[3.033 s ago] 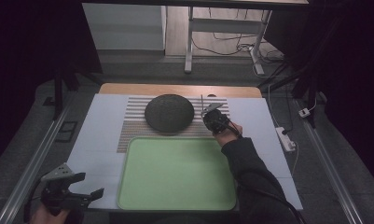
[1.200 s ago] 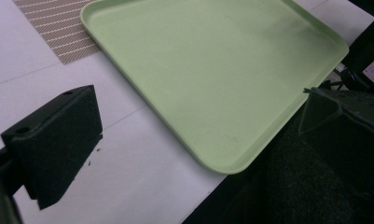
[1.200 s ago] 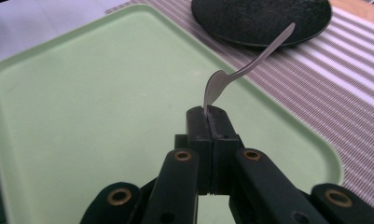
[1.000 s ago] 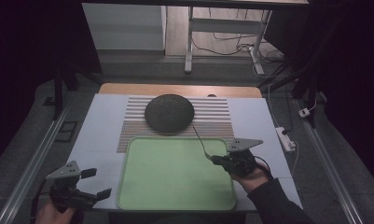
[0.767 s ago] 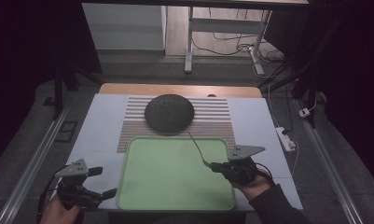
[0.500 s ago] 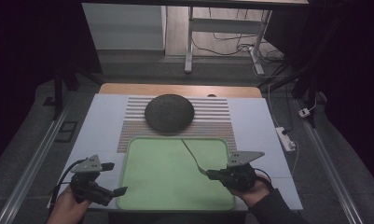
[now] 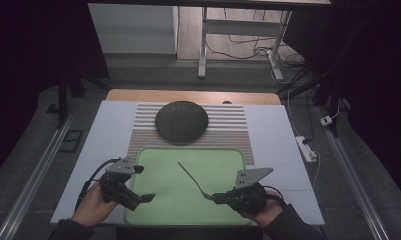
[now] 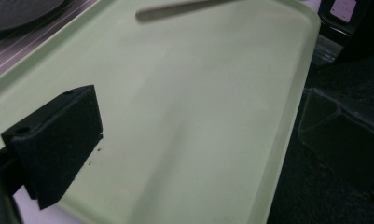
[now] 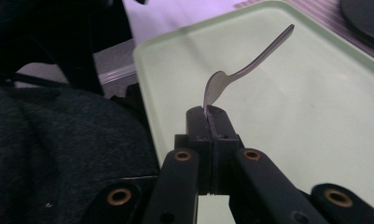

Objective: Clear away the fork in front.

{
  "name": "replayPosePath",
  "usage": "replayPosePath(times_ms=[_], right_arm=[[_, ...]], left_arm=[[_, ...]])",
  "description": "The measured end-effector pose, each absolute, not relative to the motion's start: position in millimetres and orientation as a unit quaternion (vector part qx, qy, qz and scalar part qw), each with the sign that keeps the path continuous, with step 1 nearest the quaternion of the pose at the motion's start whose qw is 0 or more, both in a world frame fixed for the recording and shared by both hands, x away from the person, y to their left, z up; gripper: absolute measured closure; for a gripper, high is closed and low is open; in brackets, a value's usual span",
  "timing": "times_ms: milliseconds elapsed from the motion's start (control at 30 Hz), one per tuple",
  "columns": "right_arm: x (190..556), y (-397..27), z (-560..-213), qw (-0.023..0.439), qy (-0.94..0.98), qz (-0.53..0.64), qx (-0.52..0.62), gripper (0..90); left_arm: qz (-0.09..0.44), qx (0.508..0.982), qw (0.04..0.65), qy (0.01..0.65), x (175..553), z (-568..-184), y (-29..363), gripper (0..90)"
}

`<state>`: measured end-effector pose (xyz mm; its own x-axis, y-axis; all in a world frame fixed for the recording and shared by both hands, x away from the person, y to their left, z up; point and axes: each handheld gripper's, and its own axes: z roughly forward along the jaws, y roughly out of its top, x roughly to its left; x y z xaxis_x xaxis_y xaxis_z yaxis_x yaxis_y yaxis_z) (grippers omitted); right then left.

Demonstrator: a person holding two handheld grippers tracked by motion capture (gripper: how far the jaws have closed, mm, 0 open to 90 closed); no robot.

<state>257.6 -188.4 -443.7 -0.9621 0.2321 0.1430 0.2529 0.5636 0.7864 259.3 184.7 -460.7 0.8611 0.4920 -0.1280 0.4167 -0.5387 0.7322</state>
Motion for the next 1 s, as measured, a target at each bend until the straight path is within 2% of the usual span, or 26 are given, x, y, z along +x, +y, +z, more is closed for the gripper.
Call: replayPosePath(times_ms=[467,767,1000], right_arm=[[256,-177,-440,0.042,-0.888,-0.447,-0.097,90.0],[256,-175,-437,0.049,-0.889,-0.447,-0.083,90.0],[258,-172,-435,0.059,-0.892,-0.443,-0.071,90.0]], left_arm=[[0.048,0.921,0.356,0.149,281,-453,138,0.0],[0.023,0.937,0.336,0.089,297,-452,108,0.2],[0.019,0.947,0.316,0.058,299,-454,94,8.6]])
